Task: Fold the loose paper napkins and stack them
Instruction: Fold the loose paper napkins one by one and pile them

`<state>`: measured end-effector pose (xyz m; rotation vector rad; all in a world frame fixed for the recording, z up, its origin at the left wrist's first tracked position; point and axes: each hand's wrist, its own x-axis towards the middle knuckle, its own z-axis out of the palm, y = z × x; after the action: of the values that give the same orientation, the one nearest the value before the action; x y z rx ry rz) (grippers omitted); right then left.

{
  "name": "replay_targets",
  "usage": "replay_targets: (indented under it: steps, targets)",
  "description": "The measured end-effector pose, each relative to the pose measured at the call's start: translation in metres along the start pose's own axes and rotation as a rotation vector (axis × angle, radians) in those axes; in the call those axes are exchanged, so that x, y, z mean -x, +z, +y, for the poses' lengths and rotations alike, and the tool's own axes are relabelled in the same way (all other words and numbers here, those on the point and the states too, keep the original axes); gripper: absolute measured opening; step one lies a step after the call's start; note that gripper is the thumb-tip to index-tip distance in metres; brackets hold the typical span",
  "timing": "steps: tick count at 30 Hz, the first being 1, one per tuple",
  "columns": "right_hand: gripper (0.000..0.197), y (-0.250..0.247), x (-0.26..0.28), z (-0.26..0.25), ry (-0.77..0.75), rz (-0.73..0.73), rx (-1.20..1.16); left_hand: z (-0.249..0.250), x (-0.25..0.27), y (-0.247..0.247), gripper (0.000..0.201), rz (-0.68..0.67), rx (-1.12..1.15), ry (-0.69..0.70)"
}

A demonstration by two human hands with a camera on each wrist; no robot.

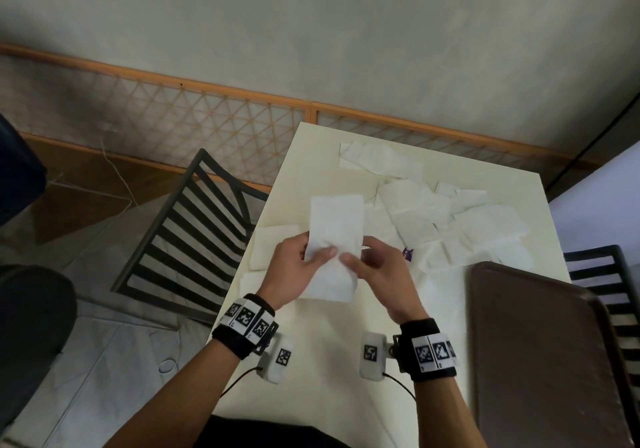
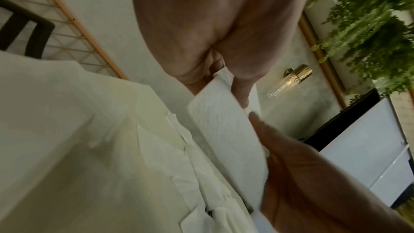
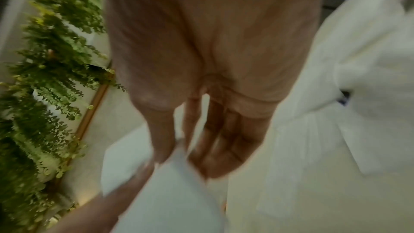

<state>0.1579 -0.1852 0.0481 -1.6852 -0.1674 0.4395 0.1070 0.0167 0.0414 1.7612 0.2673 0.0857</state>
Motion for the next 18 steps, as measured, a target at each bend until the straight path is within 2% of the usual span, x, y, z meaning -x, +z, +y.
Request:
replay_targets:
  steps: [1,4,6,8,10,13,18]
  targets:
    - [0.004,0.005,0.003,0.003,-0.048,0.022,-0.07,0.002,0.0,-0.002,0.017,0.008,0.002,0.013]
    - [0.014,0.011,0.004,0.01,-0.127,0.134,-0.161,0.004,0.001,-0.011,0.012,0.011,-0.006,0.093]
    - [0.027,0.012,0.004,0.008,-0.155,0.163,-0.212,0.006,0.003,-0.019,0.019,-0.013,-0.01,0.147]
    - [0.037,0.013,0.005,0.007,-0.166,0.158,-0.266,0.011,0.005,-0.024,0.03,-0.046,-0.011,0.185]
    - [0.03,0.016,0.004,0.008,-0.132,0.158,-0.309,0.018,0.008,-0.026,0.036,-0.079,0.016,0.217]
    - [0.022,0.019,0.0,0.011,-0.043,0.141,-0.394,0.027,0.013,-0.027,0.025,-0.104,0.087,0.24]
    - [0.018,0.022,0.0,0.014,-0.048,0.048,-0.456,0.032,0.016,-0.029,0.025,-0.12,0.106,0.242]
